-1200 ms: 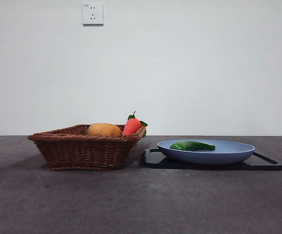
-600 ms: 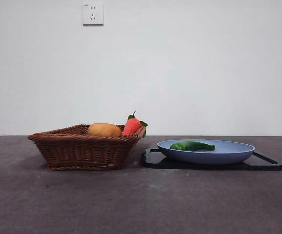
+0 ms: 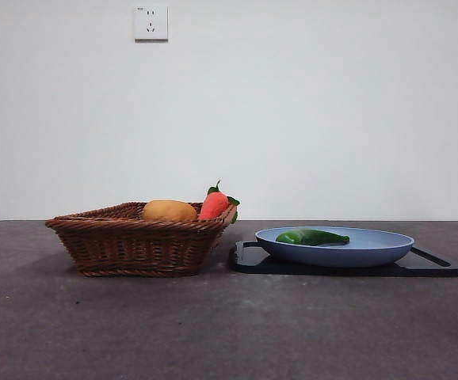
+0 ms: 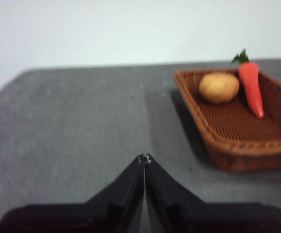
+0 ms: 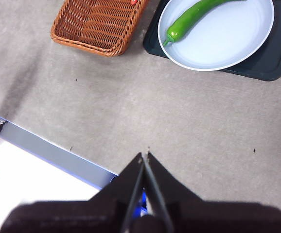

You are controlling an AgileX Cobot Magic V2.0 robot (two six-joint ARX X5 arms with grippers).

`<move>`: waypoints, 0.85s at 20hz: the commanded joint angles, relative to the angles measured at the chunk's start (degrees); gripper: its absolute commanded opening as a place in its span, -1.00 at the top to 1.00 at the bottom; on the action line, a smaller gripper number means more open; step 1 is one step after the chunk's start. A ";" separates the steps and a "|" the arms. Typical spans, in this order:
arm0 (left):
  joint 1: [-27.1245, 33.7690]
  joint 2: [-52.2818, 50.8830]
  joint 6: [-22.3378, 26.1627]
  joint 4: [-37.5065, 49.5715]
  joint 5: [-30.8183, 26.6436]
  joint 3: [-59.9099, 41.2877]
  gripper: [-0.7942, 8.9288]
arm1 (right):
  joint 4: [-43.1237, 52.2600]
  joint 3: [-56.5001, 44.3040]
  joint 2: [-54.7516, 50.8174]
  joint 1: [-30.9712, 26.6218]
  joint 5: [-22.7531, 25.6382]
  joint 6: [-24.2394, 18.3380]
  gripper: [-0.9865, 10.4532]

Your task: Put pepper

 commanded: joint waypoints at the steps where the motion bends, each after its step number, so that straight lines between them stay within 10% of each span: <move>1: 0.20 -0.26 -2.69 -2.45 0.22 -0.61 0.82 | 0.33 0.96 0.28 0.13 0.02 -0.15 0.81; 17: 0.17 -0.26 -3.56 -2.16 0.24 -0.59 0.82 | 0.33 0.96 0.28 0.13 0.02 -0.15 0.81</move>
